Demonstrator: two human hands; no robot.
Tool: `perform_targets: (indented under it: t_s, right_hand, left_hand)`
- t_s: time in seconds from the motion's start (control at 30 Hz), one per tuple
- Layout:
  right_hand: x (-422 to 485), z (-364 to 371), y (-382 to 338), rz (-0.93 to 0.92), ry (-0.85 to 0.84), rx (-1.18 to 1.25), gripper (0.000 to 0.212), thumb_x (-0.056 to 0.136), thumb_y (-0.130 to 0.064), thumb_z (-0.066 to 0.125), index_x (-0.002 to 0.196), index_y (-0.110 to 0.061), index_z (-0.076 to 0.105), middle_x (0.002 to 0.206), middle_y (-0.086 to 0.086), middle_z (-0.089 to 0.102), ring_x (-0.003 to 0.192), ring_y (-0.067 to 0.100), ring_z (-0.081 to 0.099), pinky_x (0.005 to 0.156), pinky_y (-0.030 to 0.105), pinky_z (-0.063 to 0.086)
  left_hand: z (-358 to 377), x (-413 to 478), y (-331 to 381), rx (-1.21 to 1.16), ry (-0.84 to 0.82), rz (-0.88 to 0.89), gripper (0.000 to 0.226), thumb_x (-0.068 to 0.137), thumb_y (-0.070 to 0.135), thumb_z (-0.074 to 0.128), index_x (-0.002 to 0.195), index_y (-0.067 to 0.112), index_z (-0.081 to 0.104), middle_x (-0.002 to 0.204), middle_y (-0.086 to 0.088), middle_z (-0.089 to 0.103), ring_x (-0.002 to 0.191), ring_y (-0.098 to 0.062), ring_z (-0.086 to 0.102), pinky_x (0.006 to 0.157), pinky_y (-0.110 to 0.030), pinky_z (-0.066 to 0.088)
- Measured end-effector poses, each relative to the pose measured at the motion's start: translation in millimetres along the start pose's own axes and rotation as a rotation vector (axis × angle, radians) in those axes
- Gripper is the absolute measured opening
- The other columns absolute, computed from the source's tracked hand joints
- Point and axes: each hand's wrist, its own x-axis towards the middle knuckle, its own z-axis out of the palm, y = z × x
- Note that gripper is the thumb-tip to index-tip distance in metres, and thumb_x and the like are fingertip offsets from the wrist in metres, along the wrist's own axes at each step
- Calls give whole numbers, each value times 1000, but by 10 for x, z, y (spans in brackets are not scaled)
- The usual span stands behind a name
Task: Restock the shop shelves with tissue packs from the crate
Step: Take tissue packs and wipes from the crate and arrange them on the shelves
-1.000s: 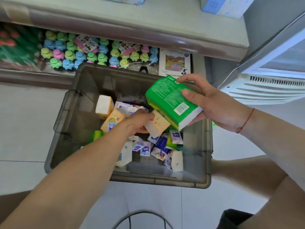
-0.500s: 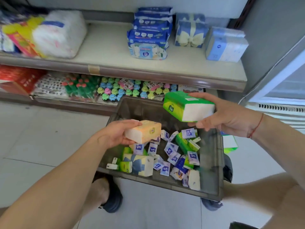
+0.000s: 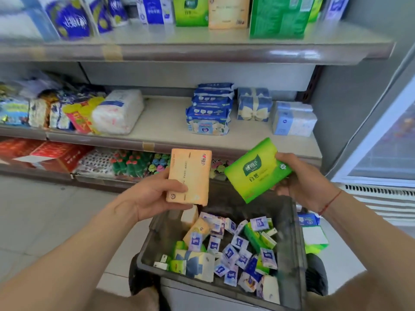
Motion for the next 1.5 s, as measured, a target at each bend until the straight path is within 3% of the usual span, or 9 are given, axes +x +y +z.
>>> perform_targets:
  t_s: [0.13,0.23,0.4,0.67,0.83,1.03,1.17,1.4,1.5]
  right_hand:
    - [-96,-42,-70,43,-59,122,57,78,-57,74,115,-14,67,102,14,75,74,32,75,53,31,60]
    - [-194,-37,-142,16,-198,185,85,52,-47,97,123,-12,67,119,20,73,101,41,74,69,37,64]
    - [-211,27,-254,-78,-220,130,46,85,-10,62,131,-14,60,125,20,71,108,43,71,78,47,64]
    - [-120,25,-301,-155,-162,153,52,84,-13,78,131,-13,58,125,19,71,111,44,69,76,46,64]
    - [-47,-91,-545,-266,-158,174,48,84,-16,80,128,-13,62,129,22,68,118,48,64,100,72,46]
    - [-82,21,-928,-372,-135,147,41,87,-17,67,127,-11,63,125,18,71,109,37,70,70,41,64]
    - [-193,103,-1203,-472,-114,112,37,88,-14,66,125,-8,65,123,21,70,90,25,71,59,34,61]
    - [-246,372,-1924,-599,-84,141,34,92,-13,62,125,-9,67,122,11,73,98,24,73,71,33,63]
    - [-211,459,-2142,-600,-89,152,32,95,-13,61,127,-10,67,124,10,73,108,26,72,80,33,63]
  left_hand:
    - [181,-70,49,-269,-77,63,57,83,14,74,138,18,57,135,-21,64,124,-46,61,102,-72,43]
    - [345,-40,143,-338,-4,101,47,89,33,71,134,20,63,132,-17,68,122,-40,64,103,-65,46]
    - [333,52,312,-284,132,231,62,75,23,79,134,12,62,136,-21,63,125,-38,61,107,-58,47]
    - [207,32,491,-299,38,317,45,89,12,60,134,10,59,123,-21,70,98,-34,73,67,-46,62]
    - [420,49,786,-247,21,375,46,88,12,59,134,10,60,127,-22,68,112,-40,69,85,-55,61]
    - [532,-1,1248,-17,73,589,51,87,21,69,136,11,60,133,-19,66,124,-41,60,110,-59,42]
    - [617,-150,1612,-28,129,663,41,90,17,62,131,12,64,128,-12,70,114,-28,64,103,-45,45]
    - [743,-64,2775,137,257,777,36,90,24,71,125,18,66,116,-1,76,105,-20,73,87,-35,55]
    - [741,251,3206,312,320,760,37,91,23,75,126,18,65,117,0,74,106,-21,72,93,-37,58]
